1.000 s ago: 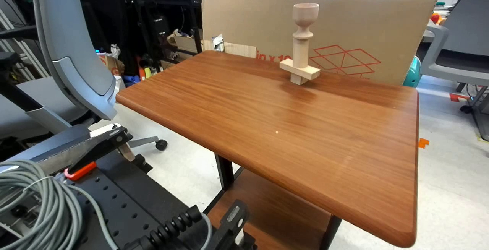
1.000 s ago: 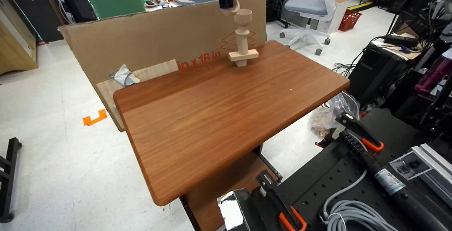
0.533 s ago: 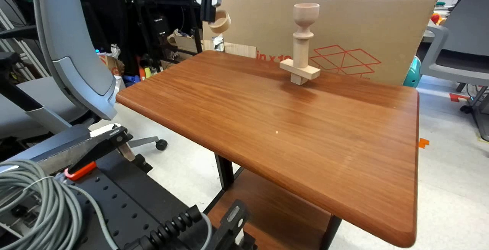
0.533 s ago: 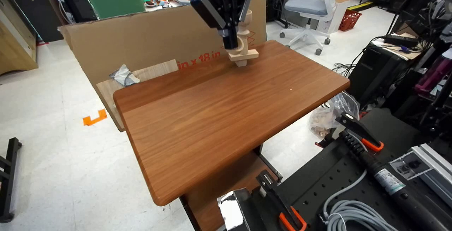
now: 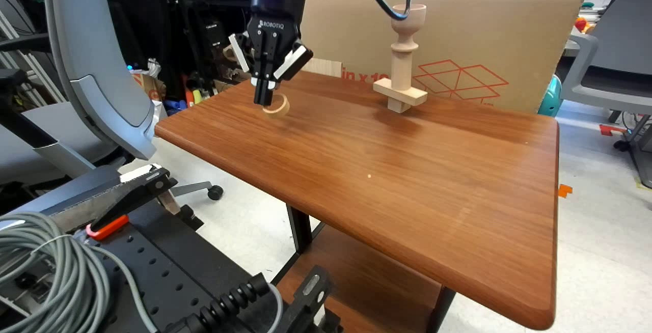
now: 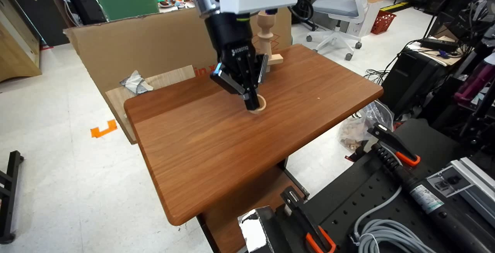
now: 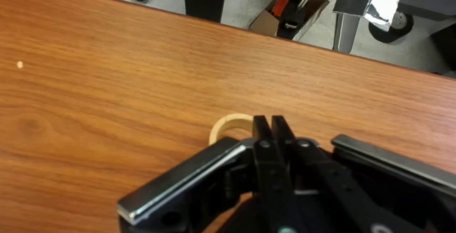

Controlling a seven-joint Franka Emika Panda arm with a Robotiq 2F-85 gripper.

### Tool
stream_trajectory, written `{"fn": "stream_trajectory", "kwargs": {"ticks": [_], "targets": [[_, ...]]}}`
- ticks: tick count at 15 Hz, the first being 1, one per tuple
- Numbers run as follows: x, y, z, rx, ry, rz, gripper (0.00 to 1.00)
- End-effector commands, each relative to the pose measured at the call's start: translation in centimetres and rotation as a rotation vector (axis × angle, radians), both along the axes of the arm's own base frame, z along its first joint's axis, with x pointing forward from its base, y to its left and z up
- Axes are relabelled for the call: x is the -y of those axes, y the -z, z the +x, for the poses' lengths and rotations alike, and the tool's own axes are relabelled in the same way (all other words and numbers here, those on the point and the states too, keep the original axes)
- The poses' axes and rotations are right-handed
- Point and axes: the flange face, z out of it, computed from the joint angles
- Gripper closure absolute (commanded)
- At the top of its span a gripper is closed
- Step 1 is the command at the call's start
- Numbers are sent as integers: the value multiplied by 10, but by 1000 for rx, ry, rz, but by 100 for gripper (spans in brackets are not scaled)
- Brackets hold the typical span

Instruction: Unstack the wooden blocks

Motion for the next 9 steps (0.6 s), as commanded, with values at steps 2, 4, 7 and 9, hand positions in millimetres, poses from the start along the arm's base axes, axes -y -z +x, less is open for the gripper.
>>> {"fn": "stream_trajectory", "kwargs": {"ticks": [2, 4, 7, 9], "targets": [[-20, 34, 11, -29, -14, -66, 98], [-27, 39, 14, -33, -17, -76, 98], [-36, 29, 14, -35, -28, -102, 60], [-44, 10, 10, 10, -49, -127, 45]]}}
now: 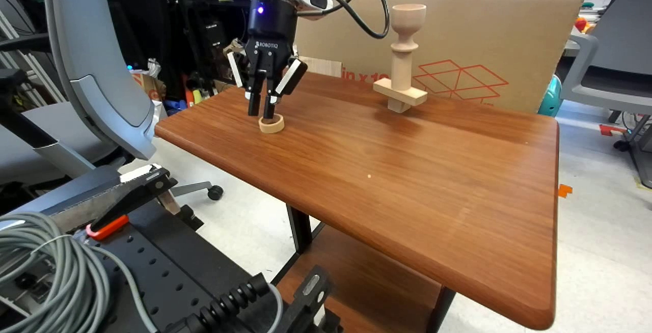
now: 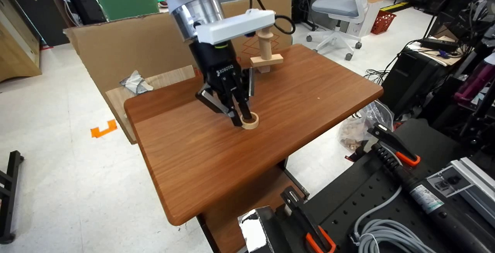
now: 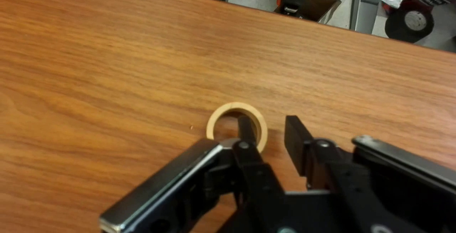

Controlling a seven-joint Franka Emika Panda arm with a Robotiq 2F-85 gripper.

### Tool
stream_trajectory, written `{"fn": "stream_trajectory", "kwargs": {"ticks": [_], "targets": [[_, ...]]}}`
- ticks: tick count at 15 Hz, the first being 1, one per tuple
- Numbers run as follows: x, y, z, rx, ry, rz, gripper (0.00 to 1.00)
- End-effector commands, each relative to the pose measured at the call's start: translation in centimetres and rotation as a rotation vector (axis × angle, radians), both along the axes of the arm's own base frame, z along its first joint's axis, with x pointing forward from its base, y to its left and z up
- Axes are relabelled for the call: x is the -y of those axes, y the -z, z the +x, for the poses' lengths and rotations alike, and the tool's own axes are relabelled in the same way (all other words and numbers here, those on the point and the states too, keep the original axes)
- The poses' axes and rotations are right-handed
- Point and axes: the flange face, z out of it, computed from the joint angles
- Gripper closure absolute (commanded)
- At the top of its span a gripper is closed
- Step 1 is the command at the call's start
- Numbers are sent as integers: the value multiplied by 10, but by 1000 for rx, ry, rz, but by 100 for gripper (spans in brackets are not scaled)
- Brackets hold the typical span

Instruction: Unstack the wooden blocks

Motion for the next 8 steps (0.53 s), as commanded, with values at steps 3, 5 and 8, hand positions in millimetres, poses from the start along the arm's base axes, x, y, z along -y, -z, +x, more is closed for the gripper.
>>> {"fn": "stream_trajectory", "kwargs": {"ticks": [3, 5, 8], "targets": [[-21, -74, -10, 148, -51, -75, 24], [-20, -117, -12, 235, -10, -68, 9], [1, -184, -12, 306, 99, -74, 0]]}}
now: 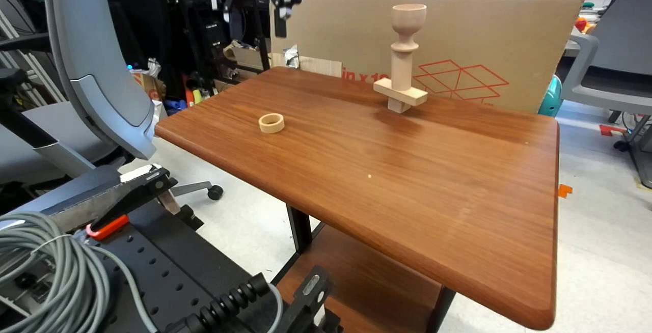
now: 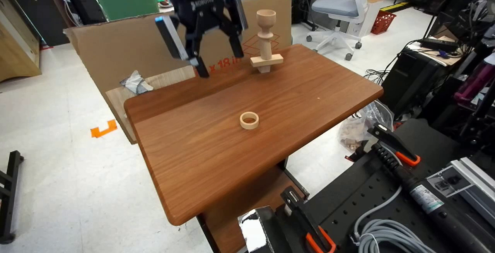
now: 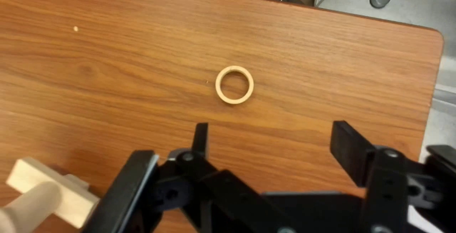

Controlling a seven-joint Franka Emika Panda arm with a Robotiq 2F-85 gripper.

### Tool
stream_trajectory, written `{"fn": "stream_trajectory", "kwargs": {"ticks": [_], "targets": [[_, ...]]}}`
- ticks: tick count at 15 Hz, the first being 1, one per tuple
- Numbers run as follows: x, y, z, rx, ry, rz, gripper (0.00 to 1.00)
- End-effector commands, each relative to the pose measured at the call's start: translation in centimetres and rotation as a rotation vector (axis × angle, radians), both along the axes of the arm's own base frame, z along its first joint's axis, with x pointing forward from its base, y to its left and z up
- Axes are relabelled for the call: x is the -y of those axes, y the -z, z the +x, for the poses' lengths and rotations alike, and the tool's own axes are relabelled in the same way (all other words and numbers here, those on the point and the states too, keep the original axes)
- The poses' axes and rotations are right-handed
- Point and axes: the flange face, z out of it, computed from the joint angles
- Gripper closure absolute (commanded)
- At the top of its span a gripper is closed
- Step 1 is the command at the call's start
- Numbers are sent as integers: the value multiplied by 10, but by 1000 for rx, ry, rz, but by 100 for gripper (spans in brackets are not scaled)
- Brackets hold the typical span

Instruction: Unstack the wooden blocks

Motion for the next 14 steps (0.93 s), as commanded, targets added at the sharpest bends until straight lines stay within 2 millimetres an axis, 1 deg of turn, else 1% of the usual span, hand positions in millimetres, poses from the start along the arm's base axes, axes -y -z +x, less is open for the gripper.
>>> {"fn": "stream_trajectory", "kwargs": {"ticks": [1, 4, 6, 7, 8, 10, 12, 14], "targets": [[33, -78, -12, 116, 121, -9, 0], [64, -121, -5, 204, 209, -10, 0], [84, -139, 1, 244, 259, -8, 0], [95, -144, 5, 259, 286, -10, 0], [106, -147, 9, 275, 308, -11, 0], [127, -147, 19, 296, 349, -5, 0], [145, -141, 28, 319, 373, 9, 0], [157, -131, 34, 323, 390, 24, 0]]}}
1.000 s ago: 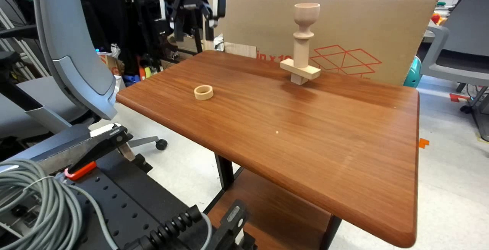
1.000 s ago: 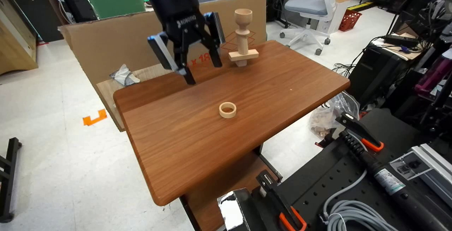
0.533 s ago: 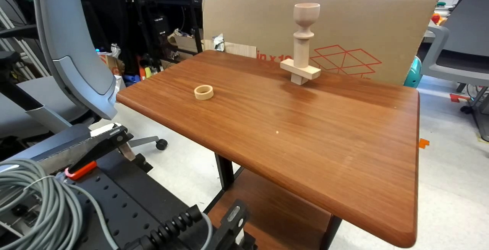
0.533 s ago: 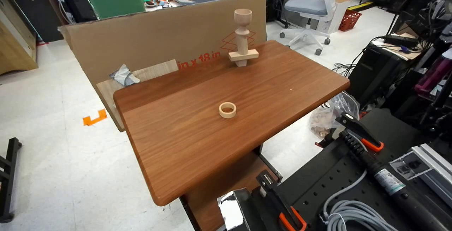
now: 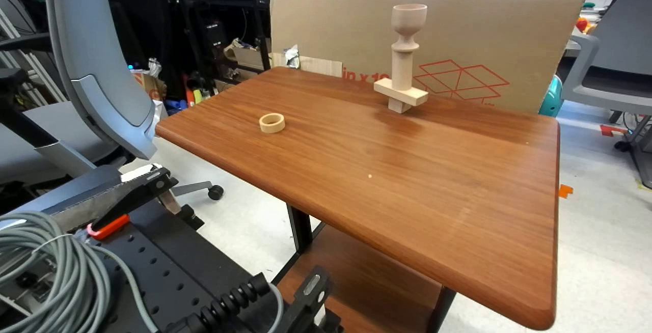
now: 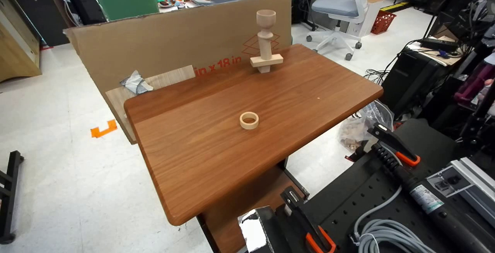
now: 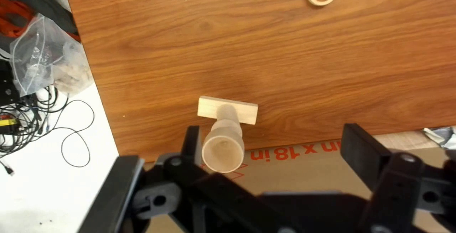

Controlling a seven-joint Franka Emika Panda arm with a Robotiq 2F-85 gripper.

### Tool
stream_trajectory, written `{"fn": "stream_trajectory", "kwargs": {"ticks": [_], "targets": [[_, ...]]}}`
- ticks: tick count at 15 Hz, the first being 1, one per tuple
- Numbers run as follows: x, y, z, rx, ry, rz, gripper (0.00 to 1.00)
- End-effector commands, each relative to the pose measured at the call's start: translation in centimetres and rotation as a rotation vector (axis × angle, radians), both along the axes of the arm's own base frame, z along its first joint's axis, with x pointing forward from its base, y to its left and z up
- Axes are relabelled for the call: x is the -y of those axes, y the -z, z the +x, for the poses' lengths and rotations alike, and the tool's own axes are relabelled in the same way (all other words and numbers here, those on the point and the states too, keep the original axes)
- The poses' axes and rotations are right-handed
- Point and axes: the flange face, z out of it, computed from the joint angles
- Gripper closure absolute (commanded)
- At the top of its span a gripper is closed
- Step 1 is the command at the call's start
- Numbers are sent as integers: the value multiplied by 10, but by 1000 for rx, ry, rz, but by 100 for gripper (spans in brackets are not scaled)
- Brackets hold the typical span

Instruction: Unstack the wooden blocks

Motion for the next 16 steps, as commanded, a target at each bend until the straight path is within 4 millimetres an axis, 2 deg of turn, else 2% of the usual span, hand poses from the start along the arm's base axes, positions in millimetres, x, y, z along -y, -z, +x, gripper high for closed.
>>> {"fn": "stream_trajectory", "kwargs": {"ticks": [1, 7, 16], "targets": [[17, 14, 18, 27, 35, 43, 0], [30, 50, 37, 3, 77, 71, 0], [55, 69, 47, -33, 119, 85, 0]]}}
